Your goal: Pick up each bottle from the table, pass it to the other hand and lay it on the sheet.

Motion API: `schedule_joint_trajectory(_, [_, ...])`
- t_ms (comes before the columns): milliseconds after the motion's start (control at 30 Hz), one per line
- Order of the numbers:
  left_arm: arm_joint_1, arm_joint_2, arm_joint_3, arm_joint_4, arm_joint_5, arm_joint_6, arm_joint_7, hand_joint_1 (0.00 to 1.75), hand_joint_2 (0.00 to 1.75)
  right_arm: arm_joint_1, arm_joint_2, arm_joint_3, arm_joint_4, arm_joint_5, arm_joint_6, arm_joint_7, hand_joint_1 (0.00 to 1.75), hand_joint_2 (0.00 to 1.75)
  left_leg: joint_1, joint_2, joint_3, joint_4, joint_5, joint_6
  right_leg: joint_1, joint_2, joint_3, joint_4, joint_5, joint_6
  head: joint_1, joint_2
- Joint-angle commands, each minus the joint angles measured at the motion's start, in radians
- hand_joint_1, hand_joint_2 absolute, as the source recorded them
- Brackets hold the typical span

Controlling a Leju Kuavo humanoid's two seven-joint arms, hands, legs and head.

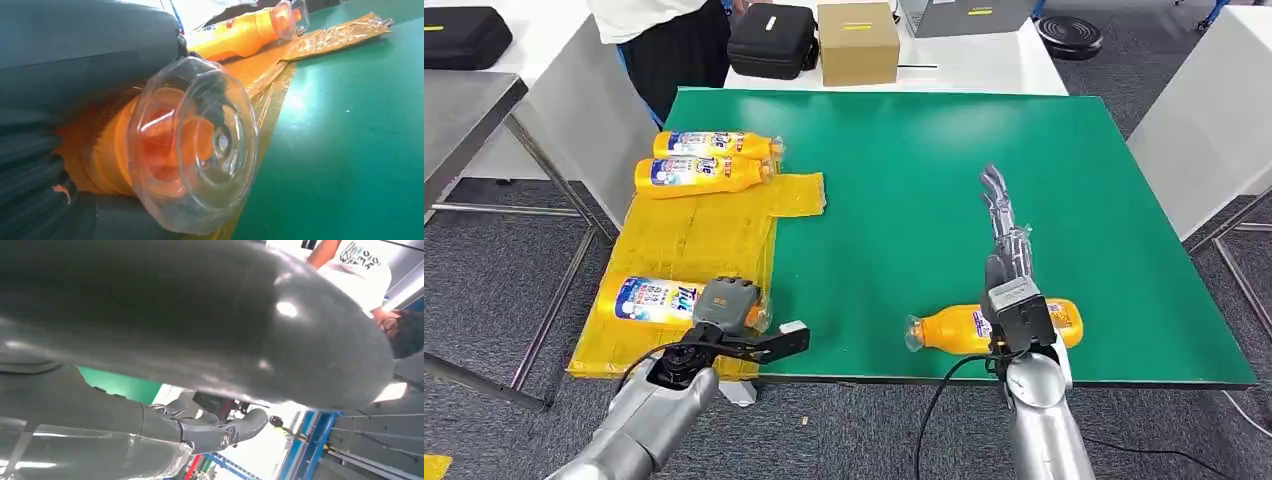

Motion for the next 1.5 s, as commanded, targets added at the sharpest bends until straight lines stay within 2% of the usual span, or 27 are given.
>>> schedule_joint_trajectory(33, [-0.056,-0.016,0.055,0.143,0.038,0.042,-0.012,1.75,1.75,-0.036,-0.006,-0.028,0.079,-0.001,0.004,-0.002,0.0,0.0,0.001,0.001,0.004,0.0,-0.002,-0.002,0.001,0.001,0.004,-0.001,-0.001,-0.001,0.0,0.0])
schedule_joint_trajectory(200, [-0.078,-0.021,0.087,0.145,0.046,0.125,0.005,1.75,1.75,-0.046,-0.002,-0.038,0.099,-0.001,0.006,-0.003,0.0,0.0,0.002,0.002,0.005,0.0,-0.002,-0.002,0.002,0.001,0.006,-0.001,-0.001,-0.002,0.0,0.0])
schedule_joint_trajectory(333, [-0.079,-0.023,0.096,0.135,0.04,0.131,0.006,1.75,1.75,-0.061,0.002,-0.04,0.131,0.0,0.015,-0.001,0.0,0.0,0.002,0.002,0.007,0.001,-0.004,-0.003,0.003,0.001,0.008,0.0,-0.003,-0.002,0.0,0.0])
schedule_joint_trajectory(367, [-0.077,-0.022,0.091,0.132,0.032,0.14,0.013,1.61,1.75,-0.065,0.003,-0.039,0.139,0.001,0.018,-0.001,0.0,0.0,0.002,0.002,0.006,0.001,-0.003,-0.002,0.002,0.001,0.007,-0.001,-0.002,-0.002,0.0,0.0])
schedule_joint_trajectory(400, [-0.076,-0.025,0.097,0.132,0.035,0.141,0.013,0.72,1.75,-0.066,0.003,-0.039,0.144,0.001,0.019,-0.002,0.0,0.0,0.002,0.002,0.005,0.0,-0.002,-0.002,0.002,0.002,0.005,-0.001,-0.001,-0.002,0.0,0.0])
schedule_joint_trajectory(433, [-0.074,-0.023,0.091,0.134,0.016,0.148,0.023,0.0,1.75,-0.066,0.004,-0.037,0.149,0.001,0.021,-0.002,0.0,0.0,0.002,0.003,0.007,0.001,-0.004,-0.003,0.003,0.002,0.007,0.0,-0.003,-0.002,0.0,0.0])
schedule_joint_trajectory(467, [-0.074,-0.025,0.096,0.134,0.019,0.149,0.023,0.0,1.75,-0.066,0.005,-0.036,0.154,0.001,0.022,-0.003,0.0,0.0,0.001,0.002,0.004,0.0,-0.002,-0.002,0.001,0.001,0.004,-0.001,-0.001,-0.001,0.0,0.0])
schedule_joint_trajectory(500, [-0.073,-0.022,0.091,0.134,0.001,0.163,0.032,0.0,1.75,-0.064,0.006,-0.035,0.155,0.001,0.022,-0.003,0.0,0.0,0.003,0.003,0.01,0.001,-0.005,-0.003,0.003,0.002,0.01,-0.001,-0.003,-0.003,0.0,0.0])
schedule_joint_trajectory(700, [-0.074,-0.024,0.095,0.125,-0.036,0.183,0.043,0.0,1.75,-0.049,0.004,-0.033,0.157,-0.007,0.031,-0.008,0.0,0.0,0.001,0.001,0.003,0.0,-0.002,-0.002,0.001,0.0,0.004,-0.001,-0.001,-0.001,0.0,0.0])
schedule_joint_trajectory(900, [-0.071,-0.024,0.096,0.123,-0.059,0.166,0.044,0.0,1.75,-0.056,0.002,-0.039,0.16,-0.023,0.044,-0.014,0.0,0.0,0.002,0.001,0.006,0.0,-0.003,-0.003,0.002,0.001,0.006,-0.001,-0.002,-0.002,0.0,0.0])
schedule_joint_trajectory(1033, [-0.069,-0.024,0.096,0.125,-0.069,0.159,0.033,0.0,1.75,-0.051,0.003,-0.041,0.154,-0.023,0.045,-0.013,0.0,0.0,0.001,0.001,0.002,0.0,-0.001,-0.001,0.001,0.001,0.002,-0.001,-0.001,-0.001,0.0,0.0])
schedule_joint_trajectory(1233, [-0.066,-0.023,0.091,0.088,-0.087,0.224,0.046,0.0,1.75,-0.044,0.001,-0.042,0.157,-0.026,0.048,-0.013,0.0,0.0,0.002,0.001,0.004,0.0,-0.002,-0.002,0.002,0.0,0.004,-0.001,-0.002,-0.002,0.0,0.0])
schedule_joint_trajectory(1367, [-0.022,-0.023,0.092,-0.066,-0.085,0.411,0.005,0.0,1.75,-0.031,0.003,-0.047,0.12,-0.027,0.051,-0.001,0.0,0.0,0.001,0.001,0.004,0.001,-0.003,-0.002,0.002,0.0,0.004,0.0,-0.002,-0.002,0.0,0.0])
schedule_joint_trajectory(1467, [0.022,-0.034,0.098,-0.222,0.091,0.566,-0.153,0.0,1.75,-0.023,-0.002,-0.045,0.099,-0.033,0.052,0.01,0.0,0.0,0.001,0.0,0.001,0.001,-0.002,-0.001,0.001,-0.001,0.002,0.0,-0.002,-0.001,0.0,0.0])
schedule_joint_trajectory(1500, [0.03,-0.028,0.096,-0.25,0.094,0.557,-0.154,0.0,1.75,-0.022,-0.003,-0.044,0.097,-0.034,0.051,0.011,0.0,0.0,0.001,0.0,0.0,0.001,-0.001,-0.001,0.001,-0.001,0.0,0.0,-0.001,-0.001,0.0,0.0])
